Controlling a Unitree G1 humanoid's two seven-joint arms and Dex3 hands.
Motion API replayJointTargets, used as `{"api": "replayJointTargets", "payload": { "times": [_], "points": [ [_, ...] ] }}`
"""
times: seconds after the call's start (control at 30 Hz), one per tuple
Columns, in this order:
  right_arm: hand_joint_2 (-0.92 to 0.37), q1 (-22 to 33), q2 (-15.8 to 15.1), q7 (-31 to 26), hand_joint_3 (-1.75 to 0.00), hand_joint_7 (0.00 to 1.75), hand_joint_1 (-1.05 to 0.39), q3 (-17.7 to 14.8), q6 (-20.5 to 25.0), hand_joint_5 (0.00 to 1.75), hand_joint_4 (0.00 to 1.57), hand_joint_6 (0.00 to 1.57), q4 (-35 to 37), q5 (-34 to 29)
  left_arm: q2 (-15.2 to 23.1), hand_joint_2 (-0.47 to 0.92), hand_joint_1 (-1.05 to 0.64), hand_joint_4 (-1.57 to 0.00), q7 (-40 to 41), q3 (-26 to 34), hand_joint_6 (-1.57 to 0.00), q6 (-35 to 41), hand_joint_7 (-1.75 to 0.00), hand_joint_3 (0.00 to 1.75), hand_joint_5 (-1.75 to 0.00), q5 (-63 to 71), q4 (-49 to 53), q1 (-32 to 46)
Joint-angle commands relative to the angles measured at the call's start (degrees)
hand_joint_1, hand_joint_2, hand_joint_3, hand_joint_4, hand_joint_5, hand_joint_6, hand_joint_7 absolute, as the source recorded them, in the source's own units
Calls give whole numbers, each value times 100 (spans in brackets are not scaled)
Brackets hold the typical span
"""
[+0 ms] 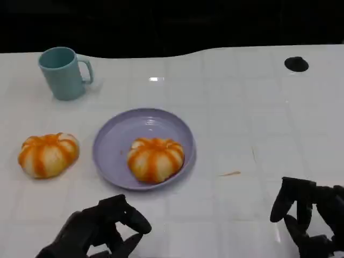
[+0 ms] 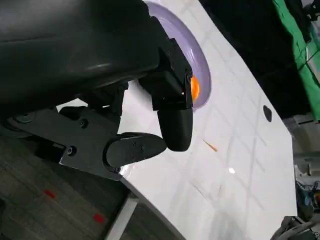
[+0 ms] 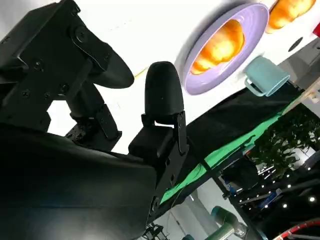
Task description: Grasp the bread from the table and place it into the plate.
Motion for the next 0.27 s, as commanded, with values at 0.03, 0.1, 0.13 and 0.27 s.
{"api": "replayJointTargets", "payload": {
  "times": [0.03, 0.1, 0.13, 0.27],
  "points": [
    [-17, -18, 6, -81, -152, 148, -4, 34, -13, 175, 96, 84, -17, -55, 48, 88, -27, -62, -48, 85, -66, -105, -122, 50, -174, -107, 104, -21],
    [-16, -15, 25, -83, -152, 147, -4, 57, 17, 175, 96, 84, -35, -74, 48, 88, -27, -62, -57, 102, -66, -90, -122, 49, -175, -146, 115, -26],
    [-16, -16, 29, -87, -151, 147, -3, 65, 22, 175, 96, 85, -39, -86, 51, 88, -27, -62, -58, 107, -66, -91, -122, 49, -175, -165, 126, -30],
    [-15, -42, 30, -150, -150, 146, -3, 93, -30, 175, 97, 85, -7, -133, 68, 88, -26, -62, -69, 121, -66, -152, -123, 49, -175, -216, 177, -48]
  ]
}}
